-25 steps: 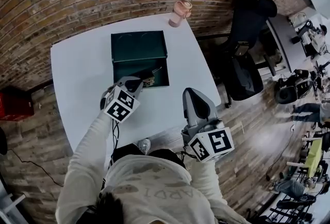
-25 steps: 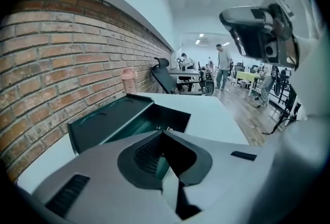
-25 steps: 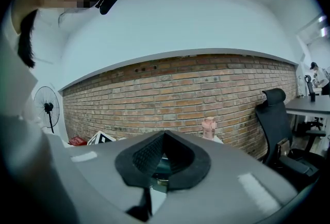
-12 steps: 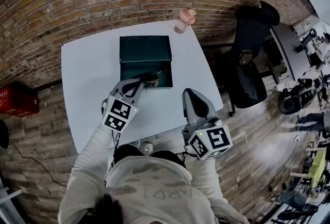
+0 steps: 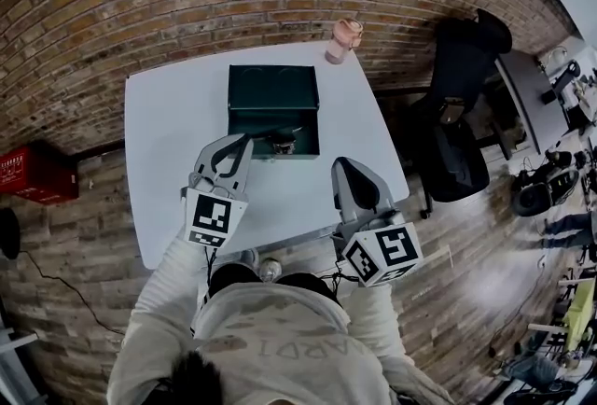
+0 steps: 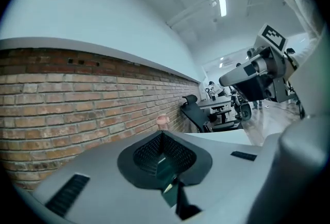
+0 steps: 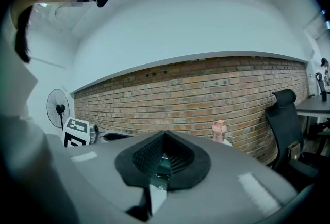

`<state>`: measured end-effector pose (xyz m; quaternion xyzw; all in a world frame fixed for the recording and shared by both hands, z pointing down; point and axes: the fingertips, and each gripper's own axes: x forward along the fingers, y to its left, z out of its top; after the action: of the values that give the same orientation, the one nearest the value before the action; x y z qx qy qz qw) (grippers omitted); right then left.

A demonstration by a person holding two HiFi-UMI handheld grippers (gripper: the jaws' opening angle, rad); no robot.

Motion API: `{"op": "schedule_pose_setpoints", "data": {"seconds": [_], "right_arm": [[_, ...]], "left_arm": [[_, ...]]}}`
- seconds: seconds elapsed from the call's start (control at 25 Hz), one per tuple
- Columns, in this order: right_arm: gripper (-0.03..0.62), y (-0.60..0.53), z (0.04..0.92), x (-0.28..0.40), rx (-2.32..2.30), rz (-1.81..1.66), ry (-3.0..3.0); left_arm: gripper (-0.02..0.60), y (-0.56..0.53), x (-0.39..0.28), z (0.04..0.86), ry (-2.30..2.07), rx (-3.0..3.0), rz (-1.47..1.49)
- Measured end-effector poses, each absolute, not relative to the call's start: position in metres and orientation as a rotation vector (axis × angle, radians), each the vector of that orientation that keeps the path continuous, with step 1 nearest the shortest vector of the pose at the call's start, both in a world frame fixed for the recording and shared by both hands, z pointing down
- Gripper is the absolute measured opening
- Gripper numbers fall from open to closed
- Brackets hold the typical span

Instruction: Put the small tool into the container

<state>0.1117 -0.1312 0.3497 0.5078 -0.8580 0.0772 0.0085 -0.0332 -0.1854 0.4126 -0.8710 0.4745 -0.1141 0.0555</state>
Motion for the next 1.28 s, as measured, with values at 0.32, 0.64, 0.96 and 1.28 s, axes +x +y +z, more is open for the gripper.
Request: {"op": "schedule_pose_setpoints", "data": {"seconds": [0.32, 0.64, 0.96, 1.28], "right_arm": [[0.011, -0.122, 0.345, 0.108, 1.579, 0.229, -2.708], [0.011, -0.113, 0.339, 0.110, 1.585, 0.215, -2.718], [0.011, -0.105, 0.335, 0.112, 1.593, 0.201, -2.728], [0.011, -0.092, 0.330, 0.109, 1.574, 0.168, -2.740]], "left_arm": [[0.006, -0.167, -0.041, 0.373, 1.473, -2.584, -0.180], [0.006, -0.147, -0.045, 0.345, 1.501, -2.596, -0.099], [0.006, -0.127, -0.048, 0.334, 1.529, -2.643, -0.076], [0.006, -0.106, -0.051, 0.326, 1.535, -2.642, -0.117]]}}
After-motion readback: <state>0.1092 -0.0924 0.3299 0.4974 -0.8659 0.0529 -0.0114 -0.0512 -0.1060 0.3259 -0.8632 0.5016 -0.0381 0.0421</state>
